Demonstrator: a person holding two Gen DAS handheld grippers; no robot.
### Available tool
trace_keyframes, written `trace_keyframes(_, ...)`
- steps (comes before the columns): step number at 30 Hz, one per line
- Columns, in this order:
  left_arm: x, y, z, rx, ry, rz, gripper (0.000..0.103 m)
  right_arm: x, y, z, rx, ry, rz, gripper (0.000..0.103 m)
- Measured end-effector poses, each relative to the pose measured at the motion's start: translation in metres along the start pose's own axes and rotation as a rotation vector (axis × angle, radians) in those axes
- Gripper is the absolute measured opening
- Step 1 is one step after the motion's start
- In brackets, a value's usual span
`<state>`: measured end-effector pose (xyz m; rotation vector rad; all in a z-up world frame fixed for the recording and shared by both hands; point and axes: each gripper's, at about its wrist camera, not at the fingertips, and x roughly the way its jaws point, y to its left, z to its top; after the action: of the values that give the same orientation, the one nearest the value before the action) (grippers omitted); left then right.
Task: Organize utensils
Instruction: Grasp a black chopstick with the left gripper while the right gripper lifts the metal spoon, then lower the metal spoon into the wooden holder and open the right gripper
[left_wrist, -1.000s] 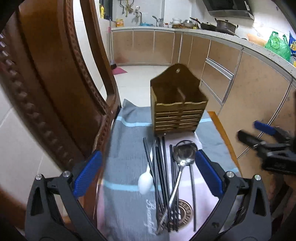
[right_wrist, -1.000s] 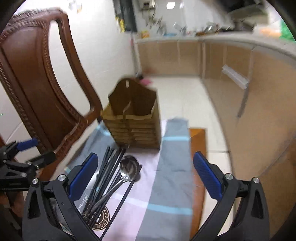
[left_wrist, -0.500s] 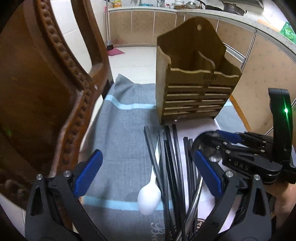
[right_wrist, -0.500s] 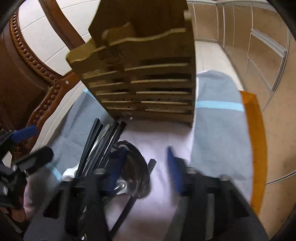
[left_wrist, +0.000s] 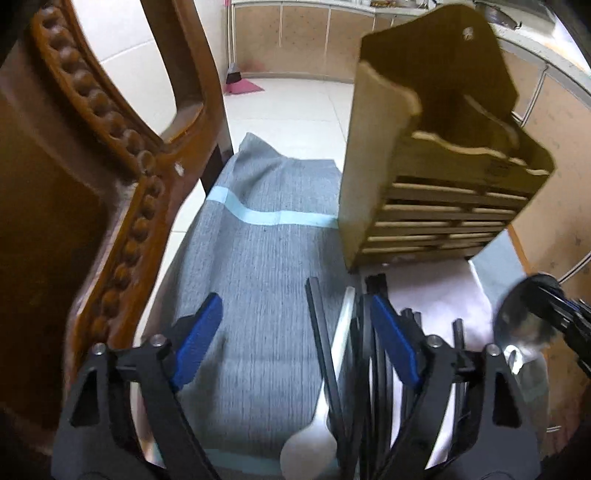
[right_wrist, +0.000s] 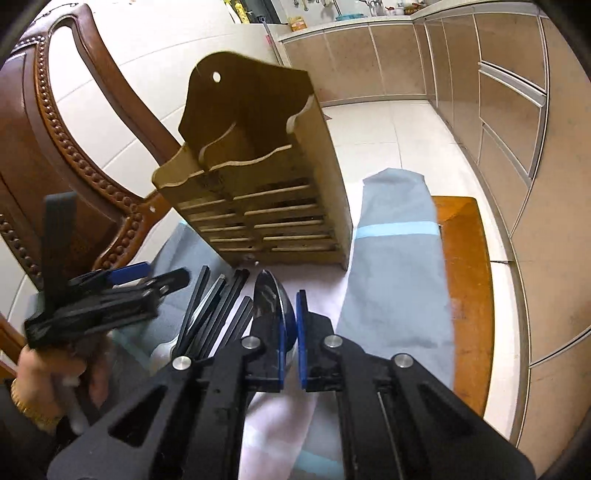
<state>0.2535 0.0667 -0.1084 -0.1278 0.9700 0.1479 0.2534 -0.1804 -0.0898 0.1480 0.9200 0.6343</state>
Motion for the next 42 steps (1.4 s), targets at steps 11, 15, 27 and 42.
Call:
trace_keyframes(11,0.033,0.006,0.004,-0.051,0.063,-0.033,0.009,-0.020,0.000,0.005,-0.001,-0.049,0.022,0.006)
trace_keyframes(15,-0.006,0.004,0.004,-0.012,-0.011,-0.033,0.008,-0.037,0.007,0.009,-0.019,-0.082,0.020,0.006)
trace_keyframes(27,-0.203,-0.007,-0.021,0.012,-0.388,-0.149,0.007,-0.143,0.059,0.003,-0.150,-0.328,-0.125,0.006)
trace_keyframes(42,-0.301,-0.023,-0.057,0.108,-0.531,-0.185,0.007,-0.205,0.067,-0.029,-0.217,-0.479,-0.384,0.006)
